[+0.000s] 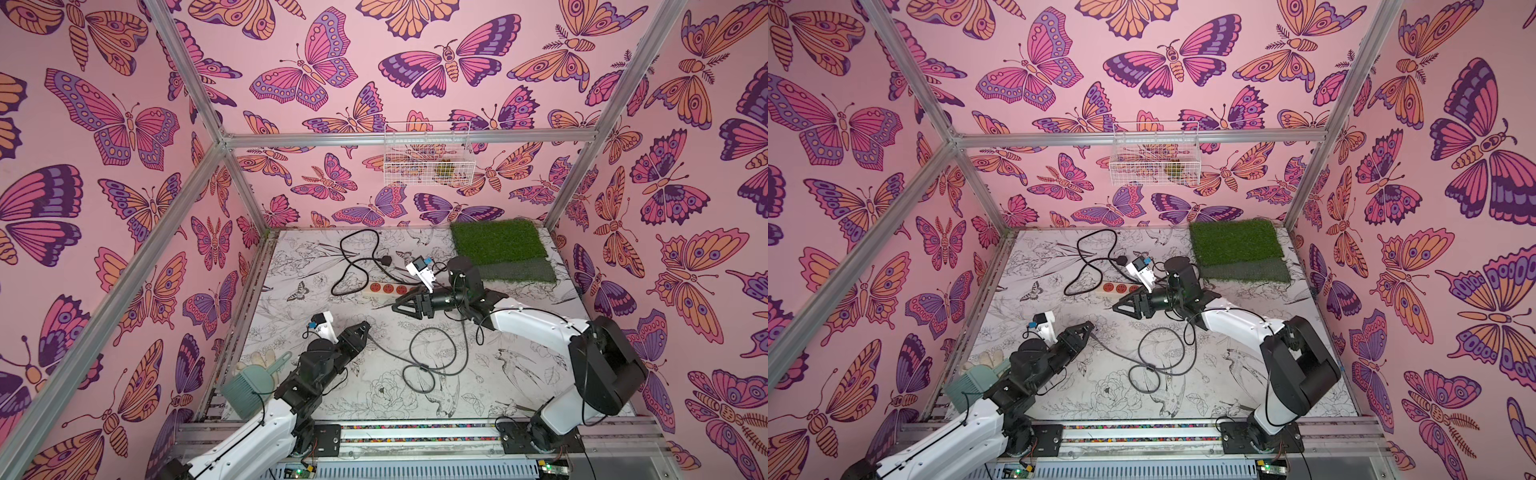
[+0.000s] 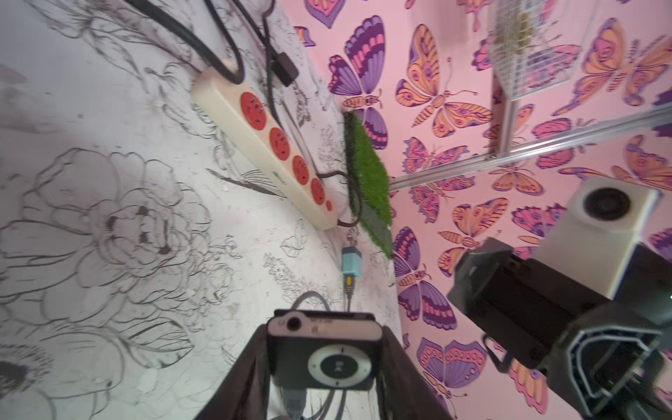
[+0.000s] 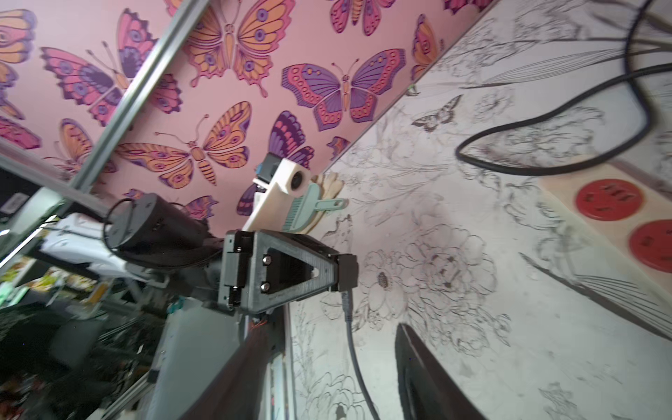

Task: Charge mp3
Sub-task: Insert the charging cable into the MP3 player, then place the MP3 player at the center of the board.

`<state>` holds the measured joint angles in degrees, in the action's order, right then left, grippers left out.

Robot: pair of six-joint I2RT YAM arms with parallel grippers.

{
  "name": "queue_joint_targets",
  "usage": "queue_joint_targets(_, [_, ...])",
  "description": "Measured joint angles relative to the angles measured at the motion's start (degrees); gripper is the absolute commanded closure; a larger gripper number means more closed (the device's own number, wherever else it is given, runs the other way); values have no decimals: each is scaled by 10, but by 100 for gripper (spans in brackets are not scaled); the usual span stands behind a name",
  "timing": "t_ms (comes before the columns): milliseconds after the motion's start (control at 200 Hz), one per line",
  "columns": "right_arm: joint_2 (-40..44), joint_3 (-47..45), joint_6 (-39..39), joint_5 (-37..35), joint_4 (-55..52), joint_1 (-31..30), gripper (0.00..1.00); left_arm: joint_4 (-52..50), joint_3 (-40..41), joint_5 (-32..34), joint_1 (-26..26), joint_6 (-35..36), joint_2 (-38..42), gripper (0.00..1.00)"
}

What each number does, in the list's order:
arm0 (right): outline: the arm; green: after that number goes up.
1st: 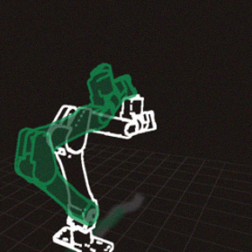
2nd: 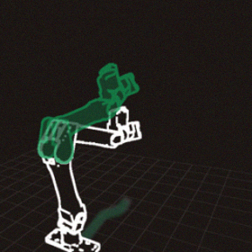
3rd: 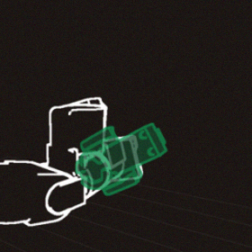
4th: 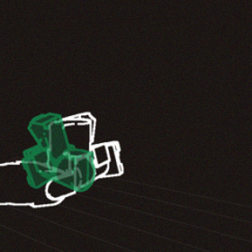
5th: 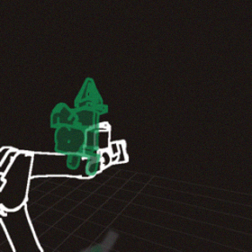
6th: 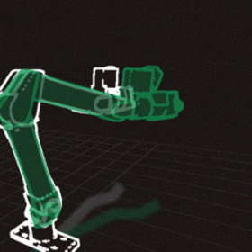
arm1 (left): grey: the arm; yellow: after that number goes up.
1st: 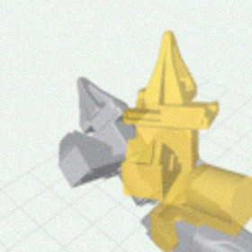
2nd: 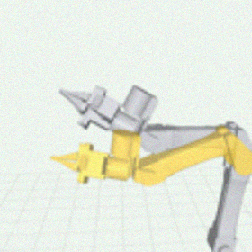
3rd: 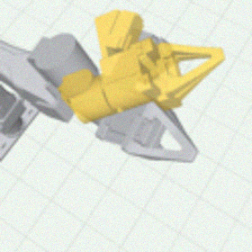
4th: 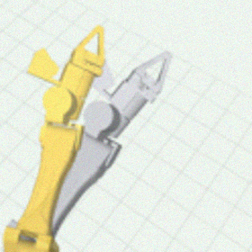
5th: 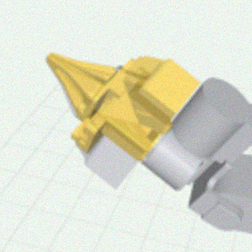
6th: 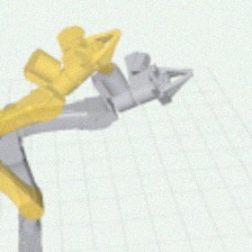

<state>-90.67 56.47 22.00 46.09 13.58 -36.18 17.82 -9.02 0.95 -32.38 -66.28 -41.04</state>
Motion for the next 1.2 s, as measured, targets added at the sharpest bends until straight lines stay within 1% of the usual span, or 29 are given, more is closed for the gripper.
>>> queue_joint_targets(170, [14, -7, -28, -144, -103, 0, 40, -73, -28, -1, 0, -5, -96, 100])
queue_joint_targets(260, [20, -9, -34, -227, -155, 0, 40, -96, -40, -10, 0, -7, -145, 100])
queue_joint_targets(346, [28, -9, -37, -307, -202, 0, 39, -110, -50, -16, 0, -8, -173, 100])
queue_joint_targets(396, [32, -9, -38, -353, -227, 0, 39, -118, -56, -16, 0, -8, -184, 93])
queue_joint_targets(441, [34, -9, -39, -389, -247, 0, 39, -125, -61, -16, 0, -9, -188, 90])
queue_joint_targets(506, [35, -9, -37, -440, -275, 0, 37, -139, -70, -16, 0, -8, -190, 83])
queue_joint_targets(541, [35, -9, -34, -466, -290, 0, 37, -147, -74, -16, 0, -8, -190, 81])
queue_joint_targets(636, [32, -7, -23, -532, -331, 0, 37, -169, -85, -16, 0, -8, -190, 69])
queue_joint_targets(701, [23, 0, -16, -573, -358, 0, 37, -187, -92, -16, 0, -8, -191, 68])
queue_joint_targets(801, [14, 8, -3, -622, -381, 0, 36, -210, -108, -16, 0, -7, -192, 65])
queue_joint_targets(856, [13, 9, 2, -643, -389, 0, 36, -214, -115, -16, 0, -6, -197, 61])
queue_joint_targets(927, [3, 16, 7, -663, -400, 0, 36, -218, -119, -16, 0, -6, -207, 60])
queue_joint_targets(1037, [-19, 28, 8, -680, -408, 3, 35, -228, -120, -24, 0, -6, -227, 57])
queue_joint_targets(1202, [-44, 39, 10, -683, -414, 18, 35, -235, -129, -33, 0, -6, -248, 57])
